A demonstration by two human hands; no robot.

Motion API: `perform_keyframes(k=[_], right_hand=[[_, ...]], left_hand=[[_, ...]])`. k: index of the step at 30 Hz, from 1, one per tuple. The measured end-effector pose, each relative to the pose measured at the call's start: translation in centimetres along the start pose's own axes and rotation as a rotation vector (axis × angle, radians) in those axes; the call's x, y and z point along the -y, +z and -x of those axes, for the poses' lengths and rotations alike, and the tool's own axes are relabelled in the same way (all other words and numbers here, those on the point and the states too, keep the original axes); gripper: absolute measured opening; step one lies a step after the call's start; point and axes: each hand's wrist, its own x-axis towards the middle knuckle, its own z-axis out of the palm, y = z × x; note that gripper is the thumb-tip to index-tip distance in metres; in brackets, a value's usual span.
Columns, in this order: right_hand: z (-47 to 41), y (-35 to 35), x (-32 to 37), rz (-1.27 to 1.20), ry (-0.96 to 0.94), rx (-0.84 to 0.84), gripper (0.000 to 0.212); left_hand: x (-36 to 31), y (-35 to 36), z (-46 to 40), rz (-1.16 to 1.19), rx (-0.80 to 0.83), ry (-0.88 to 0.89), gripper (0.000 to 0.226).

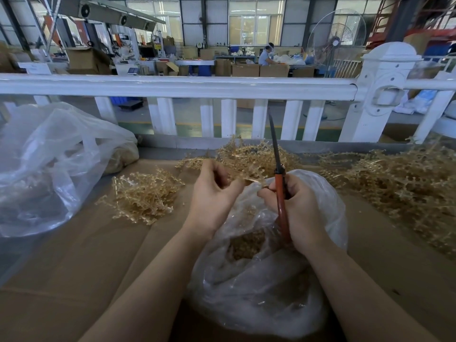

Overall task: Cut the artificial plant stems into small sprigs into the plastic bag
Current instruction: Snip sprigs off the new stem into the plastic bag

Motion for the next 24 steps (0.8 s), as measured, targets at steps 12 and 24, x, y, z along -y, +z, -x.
perform_keyframes(k=[12, 24], right_hand=[[0.2, 0.1, 0.1, -0.016, -0.07, 0.096, 0.02], [0.0, 0.2, -0.6, 0.051, -0.099, 0.106, 0.02]], left_hand=[[0.6, -0.8, -0.6, 0.12, 0.311, -0.178, 0.036], [0.5, -0.3, -0.4, 0.219, 0.324, -0.144, 0.01]])
